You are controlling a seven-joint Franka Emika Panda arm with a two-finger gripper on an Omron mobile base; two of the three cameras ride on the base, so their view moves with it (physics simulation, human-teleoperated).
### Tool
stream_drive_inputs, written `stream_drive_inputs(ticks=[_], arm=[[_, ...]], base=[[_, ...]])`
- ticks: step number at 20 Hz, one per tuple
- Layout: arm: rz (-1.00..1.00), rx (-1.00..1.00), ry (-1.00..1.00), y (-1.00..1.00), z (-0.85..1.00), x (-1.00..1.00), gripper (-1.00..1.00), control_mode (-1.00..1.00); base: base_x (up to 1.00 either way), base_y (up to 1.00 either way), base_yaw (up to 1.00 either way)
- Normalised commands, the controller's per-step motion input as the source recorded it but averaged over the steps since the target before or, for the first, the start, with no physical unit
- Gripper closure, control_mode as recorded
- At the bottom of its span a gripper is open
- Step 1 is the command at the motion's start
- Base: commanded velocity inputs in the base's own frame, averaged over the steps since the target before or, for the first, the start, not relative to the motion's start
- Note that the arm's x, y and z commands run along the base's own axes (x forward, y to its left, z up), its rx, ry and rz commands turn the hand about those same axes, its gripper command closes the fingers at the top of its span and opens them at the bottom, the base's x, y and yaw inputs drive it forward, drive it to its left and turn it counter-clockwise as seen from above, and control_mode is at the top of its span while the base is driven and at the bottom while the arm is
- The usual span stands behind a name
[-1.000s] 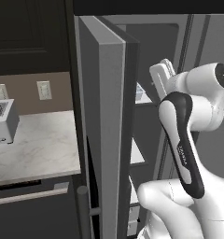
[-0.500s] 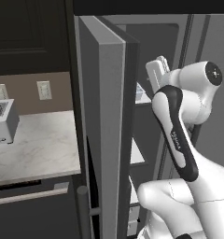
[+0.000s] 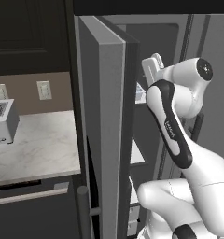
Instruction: Open the freezer door, pick up the ice cube tray from the freezer, and place it on the dining counter.
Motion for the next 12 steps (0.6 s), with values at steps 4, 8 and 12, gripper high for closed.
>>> stream_drive_inputs(ticks=[4, 8, 12], arm=[[0.00, 0.00, 0.00, 0.04, -0.01, 0.12, -1.00, -1.00], [0.00, 0.00, 0.04, 0.06, 0.00, 0.02, -1.00, -1.00], [0.00, 0.00, 0.07, 0.02, 0.00, 0.00, -1.00, -1.00]], base=[[0.00, 0.00, 0.00], [0.00, 0.00, 0.00], [0.00, 0.00, 0.00]])
